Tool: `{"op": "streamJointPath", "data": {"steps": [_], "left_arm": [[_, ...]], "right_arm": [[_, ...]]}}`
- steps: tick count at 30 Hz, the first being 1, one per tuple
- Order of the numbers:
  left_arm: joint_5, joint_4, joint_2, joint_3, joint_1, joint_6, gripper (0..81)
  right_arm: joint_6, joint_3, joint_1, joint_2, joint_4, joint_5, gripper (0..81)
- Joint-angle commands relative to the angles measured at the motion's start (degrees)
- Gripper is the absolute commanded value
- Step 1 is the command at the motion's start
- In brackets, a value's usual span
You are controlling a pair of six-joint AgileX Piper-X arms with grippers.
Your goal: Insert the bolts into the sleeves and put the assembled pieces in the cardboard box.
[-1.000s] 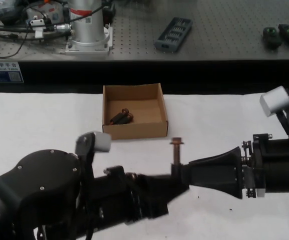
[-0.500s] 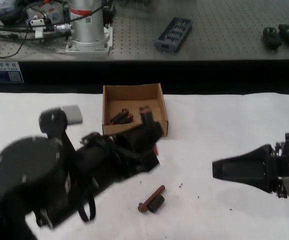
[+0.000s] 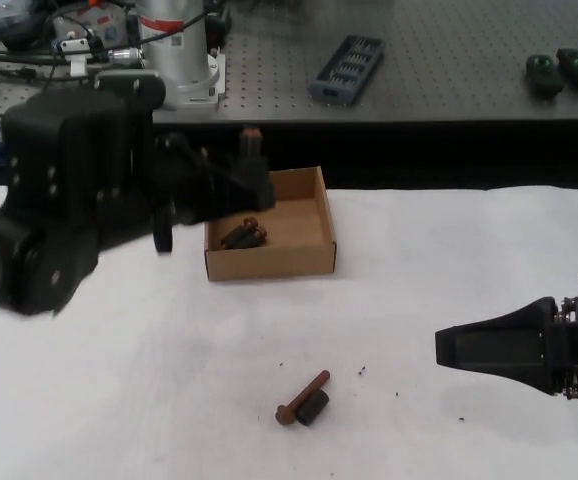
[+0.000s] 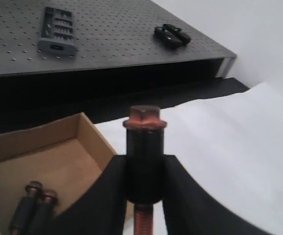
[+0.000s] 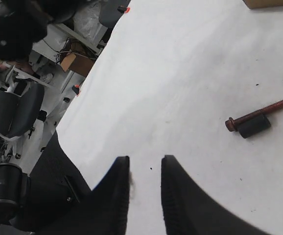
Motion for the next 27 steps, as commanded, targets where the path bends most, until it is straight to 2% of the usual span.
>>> {"op": "streamJointPath", "data": {"steps": [1,14,25,27], "left_arm": [[1.04,0.27,6.59,-7.93,2.35,1.83,9.7],[3.31,18.65,19.63,-22.84,2.91,10.81,9.7],[1.69,22.55,23.55,-26.12,3.63,16.18,9.9],[1.7,23.46,23.8,-26.6,3.95,16.54,11.8]], "right_arm": [[-0.56,-0.31,-0.42,-0.5,0.26,-0.71,18.4],[-0.56,-0.31,-0.42,-0.48,0.26,-0.87,18.4],[-0.17,-0.31,-0.42,-0.48,0.36,-1.26,18.4],[-0.05,-0.31,-0.42,-0.48,0.38,-1.96,18.4]]}}
